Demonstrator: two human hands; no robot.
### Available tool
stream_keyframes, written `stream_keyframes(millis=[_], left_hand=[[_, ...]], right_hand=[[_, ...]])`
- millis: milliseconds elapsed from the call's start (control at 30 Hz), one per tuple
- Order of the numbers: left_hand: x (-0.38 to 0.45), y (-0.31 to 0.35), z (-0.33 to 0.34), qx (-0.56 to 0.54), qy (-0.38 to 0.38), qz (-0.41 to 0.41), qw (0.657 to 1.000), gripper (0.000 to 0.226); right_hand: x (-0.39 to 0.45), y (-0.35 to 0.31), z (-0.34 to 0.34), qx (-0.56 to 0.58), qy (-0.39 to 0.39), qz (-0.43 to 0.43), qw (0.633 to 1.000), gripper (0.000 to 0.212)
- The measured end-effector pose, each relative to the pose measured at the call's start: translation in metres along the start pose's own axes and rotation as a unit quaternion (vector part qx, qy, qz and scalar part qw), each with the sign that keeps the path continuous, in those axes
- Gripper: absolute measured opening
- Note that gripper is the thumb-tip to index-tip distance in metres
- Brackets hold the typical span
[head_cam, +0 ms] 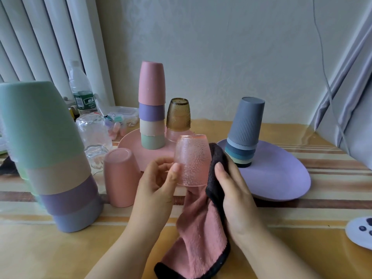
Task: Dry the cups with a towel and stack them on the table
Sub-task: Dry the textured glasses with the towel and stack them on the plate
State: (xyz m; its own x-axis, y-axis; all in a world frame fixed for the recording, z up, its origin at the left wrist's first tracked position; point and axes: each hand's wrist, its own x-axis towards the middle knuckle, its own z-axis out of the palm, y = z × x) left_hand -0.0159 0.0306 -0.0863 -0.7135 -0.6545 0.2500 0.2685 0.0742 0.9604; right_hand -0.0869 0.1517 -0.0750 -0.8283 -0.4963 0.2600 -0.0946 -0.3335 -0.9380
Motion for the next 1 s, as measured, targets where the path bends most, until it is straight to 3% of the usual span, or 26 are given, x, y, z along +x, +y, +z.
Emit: stream_keyframes(millis=[100,233,367,500,667,867,933,1000], left_hand=[[-0.005,0.005,0.005,0.037,-0.013,0.026,0.999,0.042],[-0.001,0.002,0.000,0.033,-0.033,0.003,0.999,0.042],[-0.003,-0.005,-0.001,0.052,-0.123,0.003,0.991,0.059],[-0.006,-0.002,0.002,0.022,-0.174,0.000,0.984,0.056],[-0.001,0.000,-0.008,-0.062,-0.120,-0.031,0.990,0.078],[0.000,0.001,-0.005,-0.024,-0.054,-0.033,0.998,0.102],[0.002,0.002,-0.002,-0.011,-0.003,-0.029,1.000,0.088],[0.003,0.006,0.000,-0.039,0.042,-0.012,0.998,0.051]], right_hand=[[-0.005,0.004,0.004,-0.109,-0.007,-0.038,0.993,0.037],[-0.013,0.014,0.014,-0.196,-0.064,-0.080,0.975,0.051],[-0.006,0.008,0.006,-0.178,-0.053,-0.078,0.980,0.050],[0.001,0.002,-0.004,-0.090,-0.020,0.001,0.996,0.027],[-0.003,0.021,0.005,0.011,-0.071,0.093,0.993,0.061],[-0.003,0.020,0.003,0.010,-0.052,0.082,0.995,0.056],[-0.001,0.018,0.001,-0.022,-0.030,0.057,0.998,0.057],[-0.001,0.017,0.002,-0.046,-0.016,0.039,0.998,0.053]])
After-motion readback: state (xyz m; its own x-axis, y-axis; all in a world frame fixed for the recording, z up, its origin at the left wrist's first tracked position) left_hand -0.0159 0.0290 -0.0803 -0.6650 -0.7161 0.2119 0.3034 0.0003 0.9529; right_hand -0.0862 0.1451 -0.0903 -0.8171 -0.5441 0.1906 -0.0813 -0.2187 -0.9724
